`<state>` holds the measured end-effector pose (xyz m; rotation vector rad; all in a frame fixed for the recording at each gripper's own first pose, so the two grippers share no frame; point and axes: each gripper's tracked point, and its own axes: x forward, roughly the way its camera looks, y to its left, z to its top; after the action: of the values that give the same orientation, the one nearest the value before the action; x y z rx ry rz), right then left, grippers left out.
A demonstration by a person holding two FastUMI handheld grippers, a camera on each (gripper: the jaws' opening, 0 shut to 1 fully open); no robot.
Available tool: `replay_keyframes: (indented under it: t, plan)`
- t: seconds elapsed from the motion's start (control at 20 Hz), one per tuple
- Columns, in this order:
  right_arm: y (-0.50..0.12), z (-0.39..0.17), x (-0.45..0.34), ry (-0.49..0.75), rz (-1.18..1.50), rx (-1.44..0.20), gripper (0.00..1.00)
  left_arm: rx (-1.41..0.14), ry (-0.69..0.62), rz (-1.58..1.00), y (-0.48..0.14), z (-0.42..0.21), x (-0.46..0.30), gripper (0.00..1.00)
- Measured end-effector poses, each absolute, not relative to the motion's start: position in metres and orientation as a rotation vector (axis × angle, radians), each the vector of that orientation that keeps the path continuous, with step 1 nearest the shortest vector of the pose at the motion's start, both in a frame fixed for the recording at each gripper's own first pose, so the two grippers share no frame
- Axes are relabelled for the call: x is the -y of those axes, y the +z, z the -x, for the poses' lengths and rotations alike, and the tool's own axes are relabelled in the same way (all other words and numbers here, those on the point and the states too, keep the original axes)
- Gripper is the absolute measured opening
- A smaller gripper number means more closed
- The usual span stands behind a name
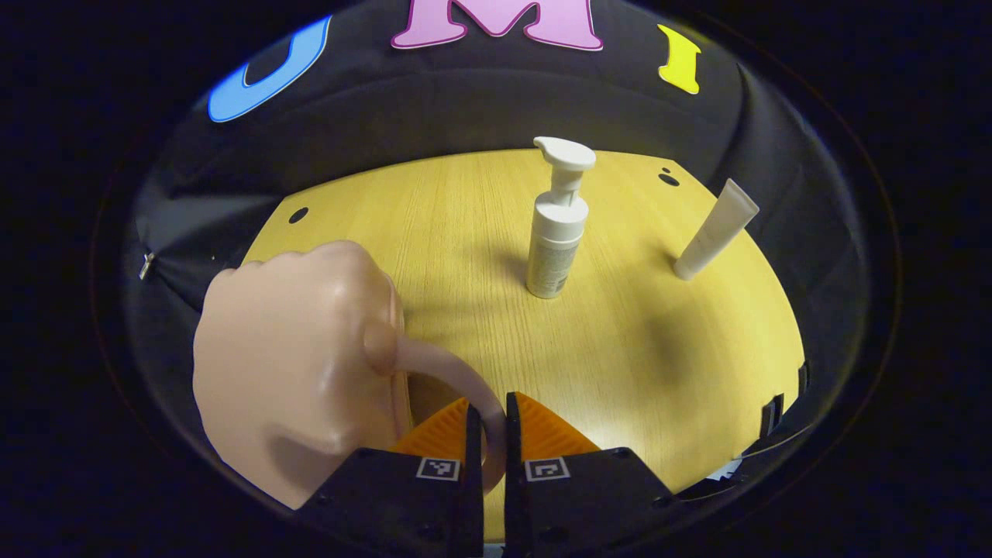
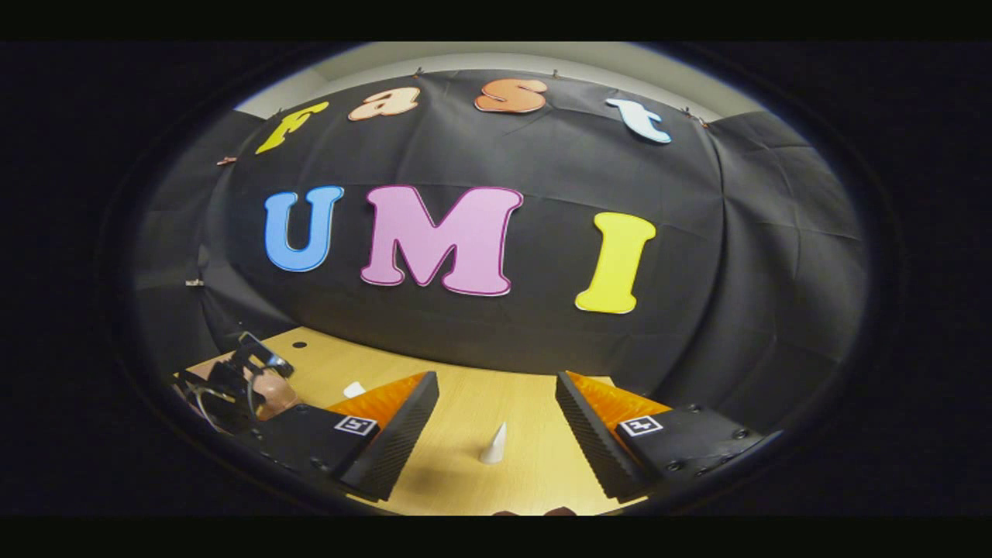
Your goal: First open the suitcase, pack the skin care products into it, and then close the suitcase.
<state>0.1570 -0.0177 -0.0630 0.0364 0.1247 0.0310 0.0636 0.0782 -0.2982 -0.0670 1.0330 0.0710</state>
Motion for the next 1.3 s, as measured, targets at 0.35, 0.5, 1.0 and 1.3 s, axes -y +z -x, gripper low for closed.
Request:
replay_keyframes:
  t: [0.35,0.5,1.0,1.3]
  plan:
    - [-0.065,-0.156,0.007,0.053,-0.047,-0.117,0.97,-0.902,0.063,0.161,-0.186,-0.058,-0.117,0.12]
    - [-0.062,-0.158,-0.001,0.068,-0.065,-0.112,0.97,-0.855,0.087,0.195,-0.140,-0.049,-0.156,0.16]
    - [-0.058,-0.162,-0.030,0.103,-0.105,-0.109,0.97,-0.695,0.487,-0.160,-0.065,-0.006,-0.401,0.13]
    - [-0.055,-0.155,-0.042,0.085,-0.085,-0.111,0.97,-0.799,0.632,-0.115,-0.123,0.029,-0.537,0.10]
